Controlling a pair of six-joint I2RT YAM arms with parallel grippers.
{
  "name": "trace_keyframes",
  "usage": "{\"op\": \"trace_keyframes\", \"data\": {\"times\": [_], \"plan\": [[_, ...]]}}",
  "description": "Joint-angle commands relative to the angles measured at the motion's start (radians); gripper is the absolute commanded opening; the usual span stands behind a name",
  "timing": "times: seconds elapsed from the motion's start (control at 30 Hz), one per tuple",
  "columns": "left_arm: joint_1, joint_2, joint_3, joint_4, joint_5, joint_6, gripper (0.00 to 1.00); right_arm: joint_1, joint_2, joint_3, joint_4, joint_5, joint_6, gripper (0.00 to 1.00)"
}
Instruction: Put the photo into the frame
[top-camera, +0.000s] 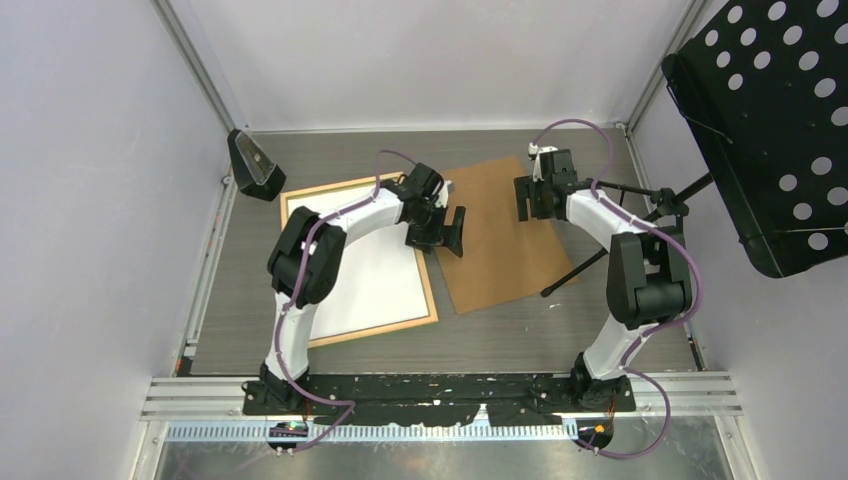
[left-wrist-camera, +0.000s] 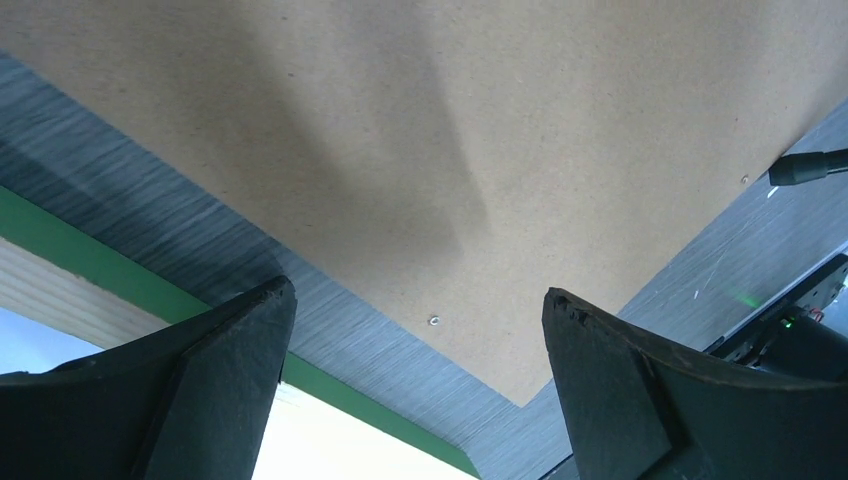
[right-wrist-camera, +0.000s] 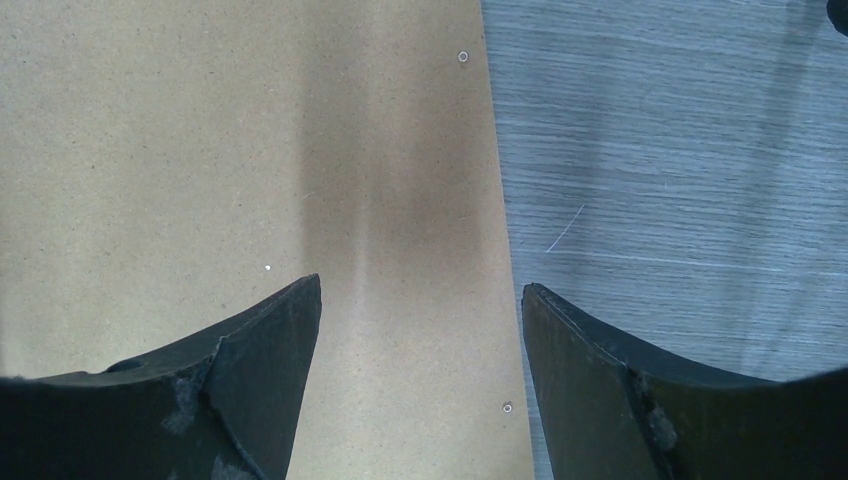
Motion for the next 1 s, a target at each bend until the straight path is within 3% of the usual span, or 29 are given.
{"op": "trace_keyframes", "data": {"times": [0.0, 0.8, 0.97], "plan": [[0.032, -0.027, -0.022, -0.011, -0.052, 0.013, 0.98, -0.007, 0.012, 0.013, 0.034, -0.002, -0.011, 0.79], [0.024, 0.065, 0.044, -0.014, 0.041, -0.092, 0.99, -0.068, 0.209, 0.216, -0.084, -0.077, -0.033, 0.8], [0.023, 0.066, 0.032, 0.0, 0.06, -0.11, 0.99, -0.088, 0.245, 0.242, -0.123, -0.149, -0.03, 0.8]]}}
